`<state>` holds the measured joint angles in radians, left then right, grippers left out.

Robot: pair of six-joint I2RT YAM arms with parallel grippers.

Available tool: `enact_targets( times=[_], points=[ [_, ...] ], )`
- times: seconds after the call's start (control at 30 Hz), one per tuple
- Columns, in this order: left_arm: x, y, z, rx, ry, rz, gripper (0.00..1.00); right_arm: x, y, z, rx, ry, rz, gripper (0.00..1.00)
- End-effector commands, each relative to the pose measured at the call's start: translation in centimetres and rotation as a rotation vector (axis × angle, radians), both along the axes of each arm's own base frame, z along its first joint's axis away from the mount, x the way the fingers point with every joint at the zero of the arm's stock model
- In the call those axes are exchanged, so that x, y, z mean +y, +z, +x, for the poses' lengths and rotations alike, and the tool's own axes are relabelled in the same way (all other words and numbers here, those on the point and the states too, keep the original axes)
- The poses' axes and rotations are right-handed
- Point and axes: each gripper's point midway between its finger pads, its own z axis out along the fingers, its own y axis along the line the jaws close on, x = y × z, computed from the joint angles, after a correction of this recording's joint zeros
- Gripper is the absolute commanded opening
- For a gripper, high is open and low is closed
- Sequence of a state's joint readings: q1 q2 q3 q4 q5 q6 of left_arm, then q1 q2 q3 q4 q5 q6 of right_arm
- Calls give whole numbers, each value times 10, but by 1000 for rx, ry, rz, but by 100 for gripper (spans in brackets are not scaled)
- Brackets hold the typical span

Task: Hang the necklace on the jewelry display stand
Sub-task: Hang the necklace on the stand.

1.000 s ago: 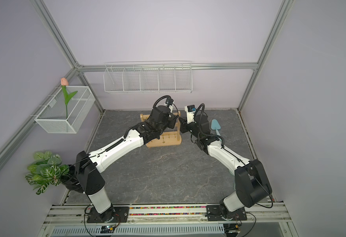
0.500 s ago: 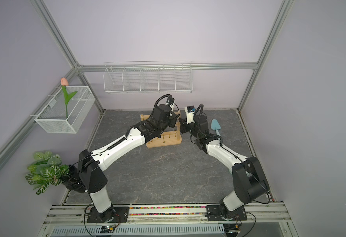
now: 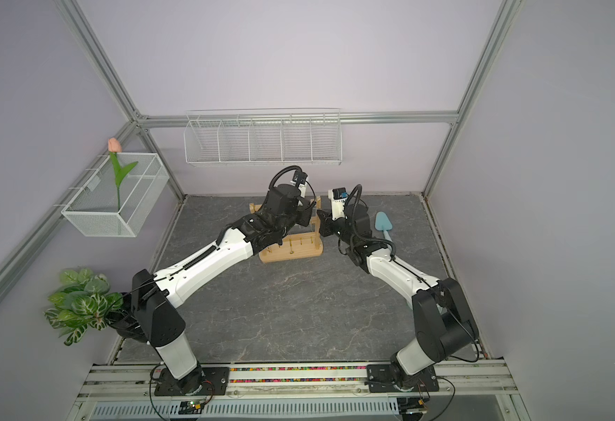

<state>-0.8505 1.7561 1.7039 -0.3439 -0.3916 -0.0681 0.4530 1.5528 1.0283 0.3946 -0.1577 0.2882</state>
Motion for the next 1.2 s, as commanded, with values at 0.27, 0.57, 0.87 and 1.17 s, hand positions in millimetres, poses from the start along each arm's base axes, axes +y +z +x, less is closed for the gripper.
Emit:
enact_targets(
  times=[0.27, 0.57, 0.87, 1.17],
  points=[
    [33, -31, -57, 203, 6, -220, 33, 1, -4, 1, 3, 12, 8, 7],
    [-8, -118, -71, 115, -54, -369, 38, 1, -2, -1, -2, 25, -8, 7],
    [-20, -141, -39, -8, 41, -486, 36, 0, -9, 3, 10, 24, -5, 7],
    [-21, -150, -20, -26, 117, -518, 33, -2, -11, 2, 19, 30, 5, 7]
  ],
)
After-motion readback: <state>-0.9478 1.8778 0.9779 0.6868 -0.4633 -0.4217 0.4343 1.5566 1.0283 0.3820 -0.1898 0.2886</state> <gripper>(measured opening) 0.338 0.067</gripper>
